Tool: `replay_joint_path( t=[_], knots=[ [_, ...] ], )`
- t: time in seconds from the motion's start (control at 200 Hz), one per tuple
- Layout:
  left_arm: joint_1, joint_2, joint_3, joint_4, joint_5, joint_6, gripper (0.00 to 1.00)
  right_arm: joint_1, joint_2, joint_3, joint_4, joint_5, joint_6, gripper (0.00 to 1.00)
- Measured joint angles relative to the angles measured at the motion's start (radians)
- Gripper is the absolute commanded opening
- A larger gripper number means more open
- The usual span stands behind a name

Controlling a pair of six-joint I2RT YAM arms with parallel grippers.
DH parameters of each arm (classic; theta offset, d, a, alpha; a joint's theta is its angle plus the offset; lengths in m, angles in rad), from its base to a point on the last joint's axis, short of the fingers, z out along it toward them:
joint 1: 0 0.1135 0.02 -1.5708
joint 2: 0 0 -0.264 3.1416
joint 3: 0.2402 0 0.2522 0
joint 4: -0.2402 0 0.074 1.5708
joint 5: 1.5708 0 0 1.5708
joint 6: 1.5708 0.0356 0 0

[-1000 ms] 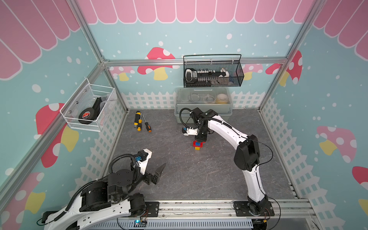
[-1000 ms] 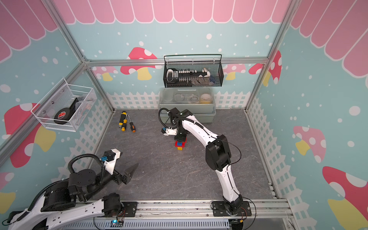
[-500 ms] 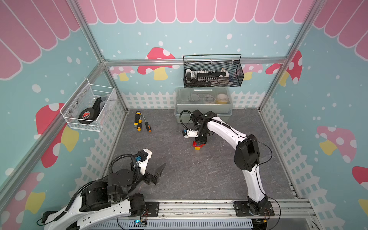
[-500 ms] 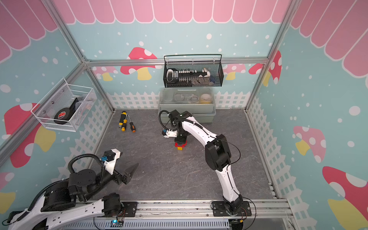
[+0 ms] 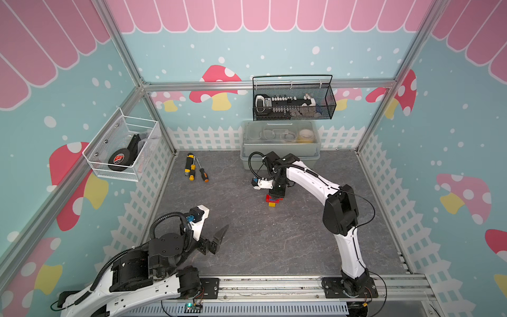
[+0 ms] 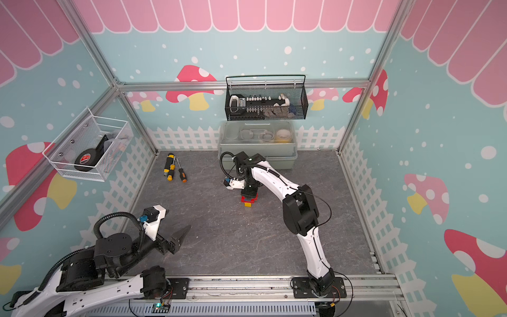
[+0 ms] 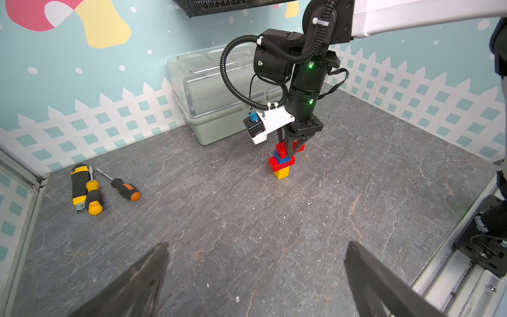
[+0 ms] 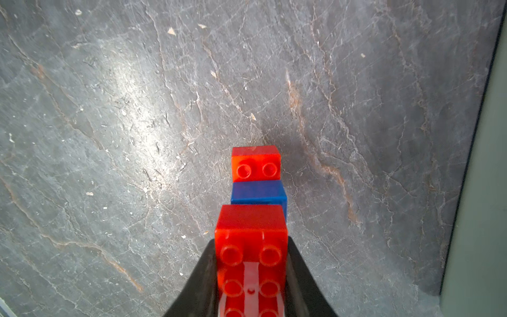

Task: Assemble the letter f with lego
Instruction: Assemble the lego brick with the lego brick.

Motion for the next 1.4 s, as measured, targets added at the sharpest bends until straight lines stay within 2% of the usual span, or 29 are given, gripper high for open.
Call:
replay_joint_path(
  t=[1.396],
  knots=[
    [0.000, 0.000, 0.000, 0.000, 0.000, 0.000, 0.99, -0.008, -0.002, -0.010, -0.006, 0.019, -0.024, 0.30]
  ],
)
